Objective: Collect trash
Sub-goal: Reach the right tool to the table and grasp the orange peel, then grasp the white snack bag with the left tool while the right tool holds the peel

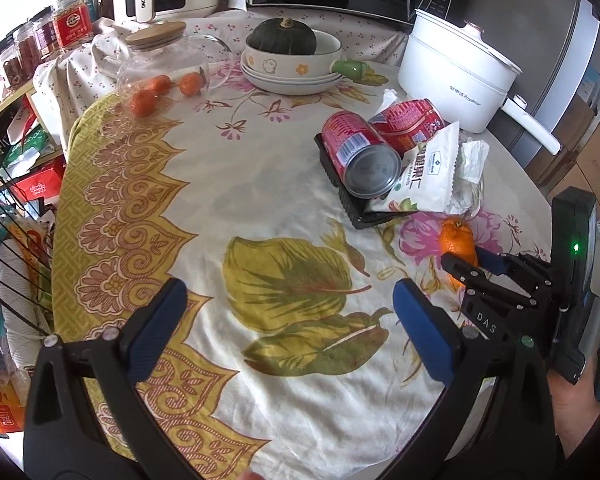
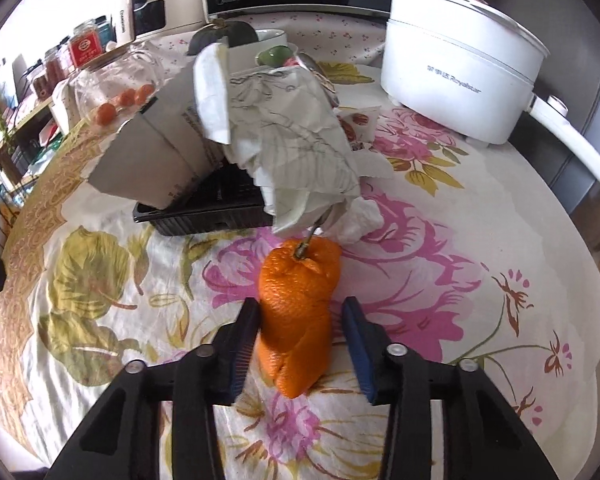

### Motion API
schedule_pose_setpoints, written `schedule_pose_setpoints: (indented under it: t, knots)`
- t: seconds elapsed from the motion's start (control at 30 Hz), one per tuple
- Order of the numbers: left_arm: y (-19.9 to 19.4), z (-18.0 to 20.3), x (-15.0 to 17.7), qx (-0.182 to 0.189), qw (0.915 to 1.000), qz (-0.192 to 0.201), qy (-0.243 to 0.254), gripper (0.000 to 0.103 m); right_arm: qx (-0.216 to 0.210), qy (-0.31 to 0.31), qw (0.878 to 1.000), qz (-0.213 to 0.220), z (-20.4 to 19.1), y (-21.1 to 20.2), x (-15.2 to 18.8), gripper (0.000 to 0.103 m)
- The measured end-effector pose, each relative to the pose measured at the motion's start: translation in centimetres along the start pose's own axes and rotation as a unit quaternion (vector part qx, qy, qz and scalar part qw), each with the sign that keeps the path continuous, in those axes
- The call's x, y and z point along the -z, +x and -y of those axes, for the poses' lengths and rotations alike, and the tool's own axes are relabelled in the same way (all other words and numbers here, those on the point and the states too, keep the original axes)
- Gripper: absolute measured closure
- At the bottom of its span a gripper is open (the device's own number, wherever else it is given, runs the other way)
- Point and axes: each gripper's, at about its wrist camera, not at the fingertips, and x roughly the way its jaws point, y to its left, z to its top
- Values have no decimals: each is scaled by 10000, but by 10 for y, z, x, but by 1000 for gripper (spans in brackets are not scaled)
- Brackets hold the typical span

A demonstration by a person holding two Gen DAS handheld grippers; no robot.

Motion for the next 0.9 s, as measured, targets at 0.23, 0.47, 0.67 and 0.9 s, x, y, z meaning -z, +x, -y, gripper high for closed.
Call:
schedule_pose_setpoints:
  t: [0.23, 0.47, 0.67, 0.9]
  knots:
    - [5, 40, -10, 511, 9986, 152, 73, 1, -279, 139, 9995, -105, 21, -27, 7, 79]
    - [27, 66, -14, 767, 9970, -42, -124, 1, -448, 95, 9986, -251, 54, -51, 20, 80]
    - [27, 71, -22, 1039, 9931, -11, -538, 1, -804, 247, 9961, -263, 76, -70, 25, 81]
    - [24, 73, -35, 1013, 9909, 254, -848, 1, -1196, 276, 9924, -30, 82, -99, 23, 81]
